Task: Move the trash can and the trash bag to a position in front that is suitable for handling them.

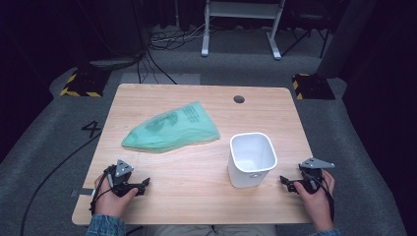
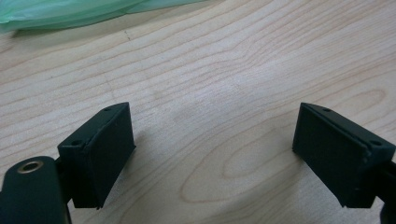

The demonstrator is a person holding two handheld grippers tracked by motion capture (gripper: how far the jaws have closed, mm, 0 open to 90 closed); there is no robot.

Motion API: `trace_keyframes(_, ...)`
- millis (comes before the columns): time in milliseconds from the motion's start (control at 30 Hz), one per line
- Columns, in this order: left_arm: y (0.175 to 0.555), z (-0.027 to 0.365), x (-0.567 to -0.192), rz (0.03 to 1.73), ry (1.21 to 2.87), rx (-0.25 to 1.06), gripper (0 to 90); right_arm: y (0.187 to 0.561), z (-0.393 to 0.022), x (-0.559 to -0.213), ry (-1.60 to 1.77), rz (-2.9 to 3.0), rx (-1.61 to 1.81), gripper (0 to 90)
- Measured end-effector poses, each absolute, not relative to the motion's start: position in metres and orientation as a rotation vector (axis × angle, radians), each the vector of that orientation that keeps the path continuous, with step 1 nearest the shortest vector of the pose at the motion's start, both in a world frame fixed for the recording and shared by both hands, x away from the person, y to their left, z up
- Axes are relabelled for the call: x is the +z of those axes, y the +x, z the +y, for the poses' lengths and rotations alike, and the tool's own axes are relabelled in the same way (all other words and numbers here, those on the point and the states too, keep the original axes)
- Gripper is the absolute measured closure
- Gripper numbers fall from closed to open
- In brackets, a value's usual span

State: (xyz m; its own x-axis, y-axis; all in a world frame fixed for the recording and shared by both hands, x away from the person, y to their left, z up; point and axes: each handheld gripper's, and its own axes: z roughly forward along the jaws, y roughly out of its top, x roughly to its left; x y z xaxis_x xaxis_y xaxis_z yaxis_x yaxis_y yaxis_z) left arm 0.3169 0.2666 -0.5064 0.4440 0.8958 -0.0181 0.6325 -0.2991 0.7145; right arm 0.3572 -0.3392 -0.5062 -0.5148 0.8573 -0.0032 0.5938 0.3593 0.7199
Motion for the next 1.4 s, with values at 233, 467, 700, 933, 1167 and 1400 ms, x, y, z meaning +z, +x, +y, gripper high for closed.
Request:
trace_keyframes(233,0.316,0.265,-0.506,1.301,2.021,0.521,16.3,0.357,-0.34,-0.506,1.266,2.252,0.959,3.6)
trace_keyframes(467,0.318,0.266,-0.506,1.301,2.017,0.526,17.6,0.357,-0.34,-0.506,1.259,2.255,0.965,5.1)
trace_keyframes(700,0.321,0.265,-0.506,1.305,2.016,0.532,17.3,0.355,-0.34,-0.506,1.249,2.256,0.978,7.8)
trace_keyframes(933,0.321,0.265,-0.506,1.305,2.016,0.529,16.9,0.354,-0.334,-0.5,1.227,2.284,1.03,29.4)
trace_keyframes(1167,0.321,0.264,-0.506,1.307,2.015,0.533,16.8,0.359,-0.316,-0.484,1.183,2.288,1.066,33.7)
trace_keyframes(1400,0.324,0.262,-0.506,1.317,2.009,0.534,16.7,0.367,-0.288,-0.479,1.131,2.303,1.101,33.6)
